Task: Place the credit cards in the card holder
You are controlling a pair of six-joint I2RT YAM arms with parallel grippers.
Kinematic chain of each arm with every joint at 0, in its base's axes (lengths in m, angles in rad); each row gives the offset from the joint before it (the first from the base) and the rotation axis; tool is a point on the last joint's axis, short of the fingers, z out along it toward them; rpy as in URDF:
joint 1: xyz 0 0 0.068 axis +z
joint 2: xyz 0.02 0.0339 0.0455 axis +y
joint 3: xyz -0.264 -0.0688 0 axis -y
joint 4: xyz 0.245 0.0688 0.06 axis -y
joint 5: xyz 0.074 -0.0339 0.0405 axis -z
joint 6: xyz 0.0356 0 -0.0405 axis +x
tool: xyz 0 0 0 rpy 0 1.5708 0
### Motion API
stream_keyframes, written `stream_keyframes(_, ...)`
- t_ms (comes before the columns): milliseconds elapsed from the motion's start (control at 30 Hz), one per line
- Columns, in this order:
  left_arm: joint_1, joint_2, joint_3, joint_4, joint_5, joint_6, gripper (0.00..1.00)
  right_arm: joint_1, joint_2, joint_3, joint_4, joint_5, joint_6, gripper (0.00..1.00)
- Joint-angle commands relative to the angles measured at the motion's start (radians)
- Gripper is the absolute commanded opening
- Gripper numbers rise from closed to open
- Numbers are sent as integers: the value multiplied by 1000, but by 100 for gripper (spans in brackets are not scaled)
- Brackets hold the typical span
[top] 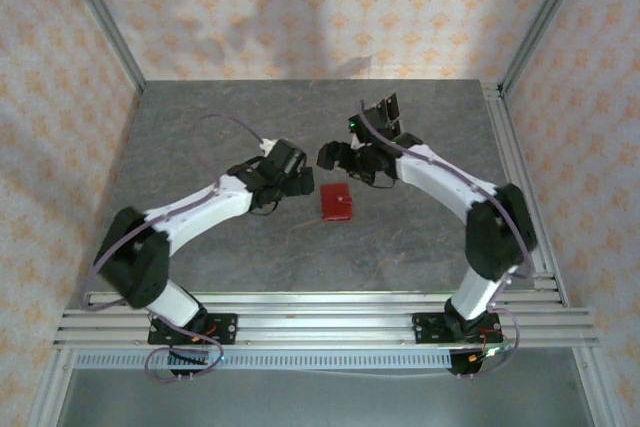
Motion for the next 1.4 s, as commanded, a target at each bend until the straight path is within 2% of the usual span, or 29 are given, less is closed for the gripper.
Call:
stream_keyframes(0, 49, -166, -41, -53, -161, 57, 100, -80, -197, -52, -66, 160, -49, 95)
stream_keyframes(33, 71, -212, -60, -50, -194, 78, 100, -104, -248, -78, -75, 224, -66, 99)
stream_keyframes(100, 108, -289, -96, -43, -270, 113, 100, -148, -346, -130, -77, 343, -83, 99)
stream_keyframes(133, 115, -327, -125, -20, -344, 143, 100, -173, -389, -159, -75, 412, -89, 99)
stream_keyframes(200, 121, -397, -187, 60, -449, 237, 100, -215, -452, -208, -56, 511, -106, 99)
stream_keyframes(233, 126, -432, -224, 113, -461, 318, 100, -230, -487, -231, -44, 571, -122, 99)
stream_keyframes(300, 136, -487, -274, 170, -468, 425, 100, -255, -527, -274, -8, 660, -168, 99)
stream_keyframes(467, 248, -608, -441, 313, -444, 514, 100, -334, -582, -434, 156, 801, -249, 99)
stream_keyframes(633, 389, -637, -634, 536, -360, 504, 100, -355, -677, -792, 640, 927, -380, 99)
stream_keyframes(700, 432, -573, -672, 645, -329, 470, 100, -362, -680, -912, 837, 936, -440, 99)
stream_keyframes(800, 453, -422, -682, 797, -330, 483, 100, -377, -619, -950, 865, 955, -434, 99)
stream_keyframes(933, 455, -233, -707, 1005, -304, 537, 100, -382, -471, -953, 928, 922, -435, 99)
stream_keyframes(1033, 465, -169, -672, 1043, -244, 567, 100, -388, -369, -931, 1000, 869, -449, 99)
stream_keyframes(1100, 480, -128, -652, 1060, -187, 577, 100, -390, -300, -930, 1126, 833, -478, 99)
stream_keyframes(1200, 494, -49, -658, 1148, -116, 582, 100, -397, -209, -855, 1120, 801, -546, 100)
stream_keyframes(1233, 494, -20, -659, 1176, -97, 592, 100, -404, -186, -845, 1120, 761, -575, 100)
stream_keyframes(1300, 503, 16, -663, 1208, -71, 590, 100, -441, -126, -884, 1254, 675, -567, 100)
stream_keyframes(1367, 518, 16, -657, 1195, -43, 581, 100, -483, -124, -904, 1266, 596, -533, 100)
